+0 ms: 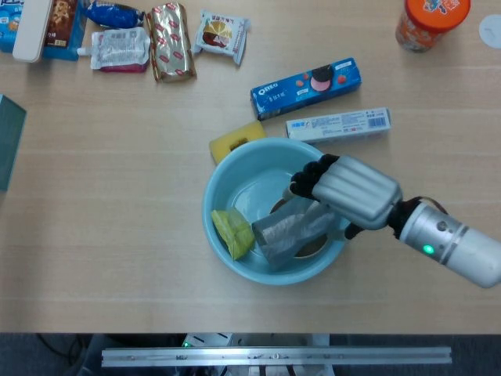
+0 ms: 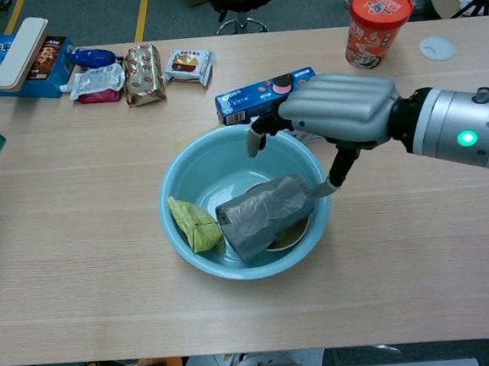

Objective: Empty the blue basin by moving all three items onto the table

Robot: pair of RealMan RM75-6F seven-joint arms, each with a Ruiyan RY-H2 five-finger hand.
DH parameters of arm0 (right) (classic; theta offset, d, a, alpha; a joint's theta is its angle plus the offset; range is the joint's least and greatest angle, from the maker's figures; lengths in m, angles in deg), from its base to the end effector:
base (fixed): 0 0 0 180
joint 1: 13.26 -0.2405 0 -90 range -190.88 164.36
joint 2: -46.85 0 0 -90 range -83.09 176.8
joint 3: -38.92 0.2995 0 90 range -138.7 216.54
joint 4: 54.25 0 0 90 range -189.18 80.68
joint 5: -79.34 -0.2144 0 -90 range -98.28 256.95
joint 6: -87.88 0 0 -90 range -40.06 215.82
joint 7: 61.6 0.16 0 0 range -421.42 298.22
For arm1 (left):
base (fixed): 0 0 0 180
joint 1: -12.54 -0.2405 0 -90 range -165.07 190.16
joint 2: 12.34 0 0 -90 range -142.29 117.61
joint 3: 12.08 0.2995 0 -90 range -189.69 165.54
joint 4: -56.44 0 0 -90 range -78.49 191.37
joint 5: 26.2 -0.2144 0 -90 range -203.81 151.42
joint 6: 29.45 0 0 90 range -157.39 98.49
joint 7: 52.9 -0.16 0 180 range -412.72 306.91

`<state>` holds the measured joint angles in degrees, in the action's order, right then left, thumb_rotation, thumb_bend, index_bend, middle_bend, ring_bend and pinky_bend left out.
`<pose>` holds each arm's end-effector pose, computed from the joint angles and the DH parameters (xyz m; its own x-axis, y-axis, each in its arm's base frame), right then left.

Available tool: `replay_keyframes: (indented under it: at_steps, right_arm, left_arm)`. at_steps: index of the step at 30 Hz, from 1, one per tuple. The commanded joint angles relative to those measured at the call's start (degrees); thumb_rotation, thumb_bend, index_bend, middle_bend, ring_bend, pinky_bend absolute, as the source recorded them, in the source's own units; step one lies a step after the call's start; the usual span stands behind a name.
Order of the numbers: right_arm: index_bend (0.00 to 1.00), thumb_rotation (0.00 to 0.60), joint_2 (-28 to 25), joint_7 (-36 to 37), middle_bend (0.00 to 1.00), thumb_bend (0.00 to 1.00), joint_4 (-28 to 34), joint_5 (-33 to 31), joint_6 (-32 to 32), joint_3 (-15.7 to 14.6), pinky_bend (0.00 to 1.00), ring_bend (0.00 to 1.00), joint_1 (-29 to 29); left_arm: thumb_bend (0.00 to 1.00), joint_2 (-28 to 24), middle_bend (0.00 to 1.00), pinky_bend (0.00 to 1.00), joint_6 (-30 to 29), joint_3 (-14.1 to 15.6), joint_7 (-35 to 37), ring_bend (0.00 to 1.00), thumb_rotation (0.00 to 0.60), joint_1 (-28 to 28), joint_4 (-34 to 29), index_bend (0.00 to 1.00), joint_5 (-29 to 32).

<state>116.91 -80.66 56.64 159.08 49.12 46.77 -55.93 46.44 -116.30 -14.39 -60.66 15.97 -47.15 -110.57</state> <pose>-0.1158 -0.2995 0.0187 0.6264 -0.3628 0.6899 -0.6467 -0.7360 0.2002 -0.3246 0.1875 0.1934 0.4245 0.0020 0.9054 0.9050 0.0316 -0.4243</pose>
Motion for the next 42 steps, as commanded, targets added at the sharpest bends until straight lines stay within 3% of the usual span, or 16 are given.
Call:
replay_keyframes:
  at_steps: [1, 10, 19, 23, 26, 32, 36, 42]
  right_arm:
    - [0.30, 0.600, 5.9, -7.4, 0.34, 0.08, -3.6, -7.5, 3.2, 0.4, 0.33, 0.27, -5.0]
    - [0.30, 0.600, 12.0, -18.0, 0.34, 0.08, -6.5, -21.0, 2.1, -3.2, 0.33, 0.28, -11.7]
    - [0.30, 0.600, 15.2, -23.0, 0.34, 0.08, -7.5, -29.7, -0.7, -6.8, 0.33, 0.28, -16.6]
    - [0.31, 0.600, 16.3, -24.0, 0.37, 0.08, -7.9, -32.1, -2.3, -7.6, 0.39, 0.31, -18.2]
    - [0.42, 0.600, 17.3, -24.5, 0.45, 0.10, -8.3, -33.0, -3.7, -8.0, 0.49, 0.41, -19.0]
    - [0.66, 0.600, 19.1, -24.8, 0.63, 0.26, -9.8, -33.7, -6.1, -8.5, 0.71, 0.63, -19.9]
    - [0.73, 0.600, 19.2, -23.1, 0.68, 0.30, -10.1, -32.4, -7.7, -8.1, 0.78, 0.70, -19.4]
    - [0.76, 0.600, 15.5, -18.9, 0.70, 0.30, -7.9, -28.9, -10.9, -6.0, 0.81, 0.72, -17.7]
  left_arm:
    - [0.43, 0.0, 0.39, 0.23, -0.2, 0.1, 0.5, 0.32, 0.600, -0.2, 0.4, 0.43, 0.0]
    - [0.43, -0.1, 0.39, 0.23, -0.3, 0.1, 2.6, 0.32, 0.600, -0.7, 1.8, 0.43, 0.4]
    - [0.43, 0.1, 0.39, 0.23, 0.0, 0.1, 4.2, 0.32, 0.600, -0.8, 3.1, 0.43, 0.7]
    - [0.43, 0.0, 0.39, 0.23, 0.2, 0.1, 4.7, 0.32, 0.600, -0.9, 3.3, 0.43, 0.9]
    - [0.43, -0.1, 0.39, 0.23, -0.1, 0.0, 5.0, 0.32, 0.600, -1.1, 3.5, 0.43, 0.9]
    - [0.43, -0.2, 0.39, 0.23, -0.1, -0.1, 5.3, 0.32, 0.600, -1.2, 3.6, 0.44, 0.9]
    - [0.43, -0.3, 0.39, 0.23, -0.1, -0.1, 5.4, 0.32, 0.600, -1.2, 3.6, 0.44, 1.0]
    - [0.43, -0.4, 0.39, 0.23, -0.2, -0.3, 5.3, 0.32, 0.600, -1.1, 3.5, 0.44, 0.8]
